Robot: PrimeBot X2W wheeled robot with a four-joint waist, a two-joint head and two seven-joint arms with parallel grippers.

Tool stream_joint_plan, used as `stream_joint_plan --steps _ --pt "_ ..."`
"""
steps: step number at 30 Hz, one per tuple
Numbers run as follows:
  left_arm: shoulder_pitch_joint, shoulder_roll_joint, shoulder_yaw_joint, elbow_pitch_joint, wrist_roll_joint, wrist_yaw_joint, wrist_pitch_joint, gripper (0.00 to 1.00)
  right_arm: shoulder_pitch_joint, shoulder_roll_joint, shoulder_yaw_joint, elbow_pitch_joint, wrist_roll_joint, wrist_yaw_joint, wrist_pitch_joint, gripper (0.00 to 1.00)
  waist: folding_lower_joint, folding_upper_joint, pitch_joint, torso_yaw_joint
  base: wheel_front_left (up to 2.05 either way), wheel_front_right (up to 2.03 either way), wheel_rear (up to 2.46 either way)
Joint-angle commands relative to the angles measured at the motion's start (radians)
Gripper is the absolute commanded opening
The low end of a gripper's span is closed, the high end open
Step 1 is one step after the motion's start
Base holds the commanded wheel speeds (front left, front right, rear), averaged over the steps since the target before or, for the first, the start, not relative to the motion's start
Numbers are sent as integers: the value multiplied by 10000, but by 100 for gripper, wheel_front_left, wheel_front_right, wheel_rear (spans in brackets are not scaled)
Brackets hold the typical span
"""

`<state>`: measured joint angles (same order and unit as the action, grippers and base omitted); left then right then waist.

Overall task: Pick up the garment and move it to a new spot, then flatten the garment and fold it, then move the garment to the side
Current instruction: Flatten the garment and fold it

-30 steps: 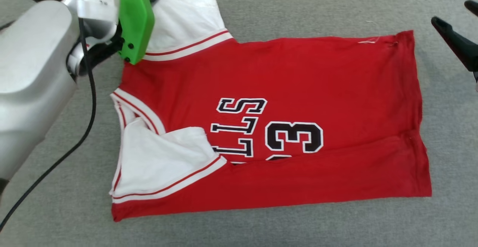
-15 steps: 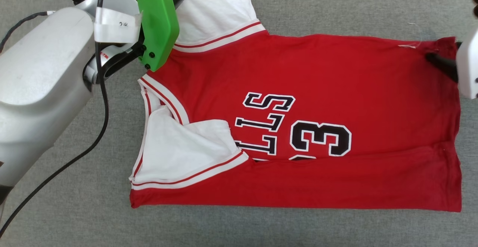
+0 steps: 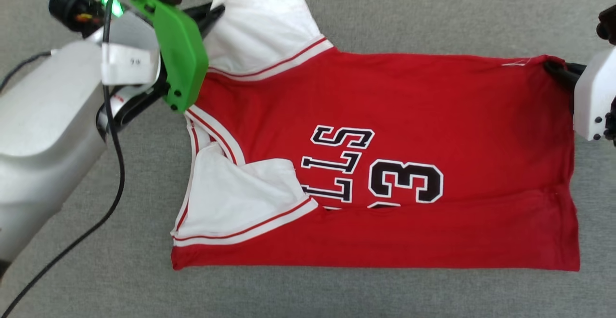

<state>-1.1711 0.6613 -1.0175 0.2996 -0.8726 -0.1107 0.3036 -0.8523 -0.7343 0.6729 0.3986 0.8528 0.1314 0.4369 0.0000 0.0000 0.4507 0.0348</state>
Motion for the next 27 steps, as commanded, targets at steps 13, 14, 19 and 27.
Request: stream_joint_plan --steps 13,14,19,27 --pt "3727 1538 -650 -1966 -582 1202 -812 0 3260 -948 332 -1760 667 -7 -2266 0 0 0 -2380 -321 0 0 0" --pt "4044 1665 -712 -2159 -648 1350 -853 0 3539 -982 278 -1839 656 -7 -2379 0 0 0 -2446 -328 0 0 0" --pt "5308 2082 -901 -2955 -980 2014 -1136 0 4796 -1047 -44 -2147 755 -7 -2614 0 0 0 -2641 -316 0 0 0" --pt "6387 2026 -1312 -2965 -1075 2495 -1411 0 6316 -768 -451 -2309 840 -7 -2256 0 0 0 -2407 -296 0 0 0"
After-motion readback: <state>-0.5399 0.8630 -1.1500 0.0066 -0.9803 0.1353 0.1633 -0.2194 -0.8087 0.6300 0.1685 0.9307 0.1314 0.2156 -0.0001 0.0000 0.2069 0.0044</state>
